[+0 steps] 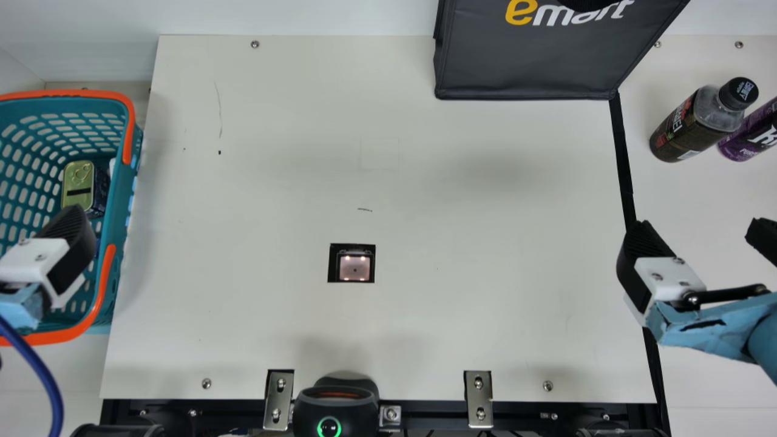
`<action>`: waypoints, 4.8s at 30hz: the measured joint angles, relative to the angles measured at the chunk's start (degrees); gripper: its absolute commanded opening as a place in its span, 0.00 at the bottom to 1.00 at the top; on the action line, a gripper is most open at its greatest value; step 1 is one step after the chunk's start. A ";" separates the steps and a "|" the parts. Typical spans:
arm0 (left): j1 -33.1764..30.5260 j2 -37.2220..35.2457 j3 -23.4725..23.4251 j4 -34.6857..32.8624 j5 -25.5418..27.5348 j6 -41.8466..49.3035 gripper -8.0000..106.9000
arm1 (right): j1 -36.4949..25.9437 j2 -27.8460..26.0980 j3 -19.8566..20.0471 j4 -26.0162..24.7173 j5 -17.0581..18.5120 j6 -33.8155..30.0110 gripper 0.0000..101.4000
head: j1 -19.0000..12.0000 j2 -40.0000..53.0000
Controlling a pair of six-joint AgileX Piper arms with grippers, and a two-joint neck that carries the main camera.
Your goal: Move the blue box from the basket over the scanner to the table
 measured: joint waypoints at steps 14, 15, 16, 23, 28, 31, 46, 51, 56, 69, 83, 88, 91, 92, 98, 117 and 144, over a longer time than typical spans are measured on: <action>0.00 0.00 0.00 0.00 0.00 0.00 0.85 | 0.00 0.00 0.00 0.00 0.00 0.00 0.94 | 0.09 14.85; 0.00 0.00 0.00 0.00 0.00 0.00 0.85 | 0.00 0.00 0.00 0.00 0.00 0.00 0.94 | 0.09 16.08; 0.00 0.00 0.00 0.00 0.00 0.00 0.85 | 0.00 0.00 0.00 0.00 0.00 0.00 0.94 | 0.09 17.31; 0.00 0.00 0.00 0.00 0.00 0.00 0.85 | 0.00 0.00 0.00 0.00 0.00 0.00 0.94 | 0.00 19.95; 0.00 0.00 0.00 0.00 0.00 0.00 0.85 | 0.00 0.00 0.00 0.00 0.00 0.00 0.94 | 0.00 20.04; 0.71 0.80 0.00 0.17 -0.23 -0.62 0.85 | 0.00 0.00 0.00 0.00 0.00 0.00 0.94 | 0.00 19.95; 17.92 14.83 -3.95 -4.42 -0.69 -7.98 0.85 | 0.00 0.00 0.00 0.00 0.00 0.00 0.94 | 0.09 20.04; 25.62 20.88 -6.12 -7.11 -0.12 -7.02 0.85 | 0.00 0.00 0.00 0.00 0.00 0.00 0.94 | 0.09 19.95; 31.45 26.22 -8.17 -7.20 0.12 -7.29 0.85 | 0.00 0.00 0.00 0.00 0.00 0.00 0.94 | 0.09 20.04; 30.98 36.09 -8.26 -0.45 -3.17 -12.88 0.85 | 0.00 0.00 0.00 0.00 -0.18 0.00 0.94 | 0.09 20.04; 29.34 45.54 -3.14 4.83 -10.63 -10.66 0.85 | 0.00 0.00 0.00 0.00 -0.18 0.00 0.94 | 0.09 20.04; 29.68 48.29 -1.59 5.01 -12.51 -7.40 0.85 | 0.00 0.00 0.00 0.00 -0.18 0.00 0.94 | 0.09 20.04; 30.22 49.72 -1.05 4.90 -13.22 -5.52 0.85 | 0.00 0.00 0.00 0.00 -0.18 0.00 0.94 | 0.09 20.04; 30.34 50.23 -0.82 4.90 -13.52 -4.93 0.85 | 0.00 0.00 0.00 0.00 -0.18 0.00 0.94 | 0.09 19.95; 31.41 52.91 -0.31 4.39 -14.29 -2.35 0.85 | 0.00 0.00 0.00 0.00 -0.18 0.00 0.94 | 0.09 19.95; 32.37 60.63 -1.06 4.20 -14.19 -8.06 0.85 | 0.00 0.00 0.00 0.00 -0.18 0.00 0.94 | 0.00 20.04; 32.19 66.67 3.87 12.49 -25.96 -42.85 0.85 | 0.00 0.00 0.00 0.00 -0.18 0.00 0.94 | 0.09 19.95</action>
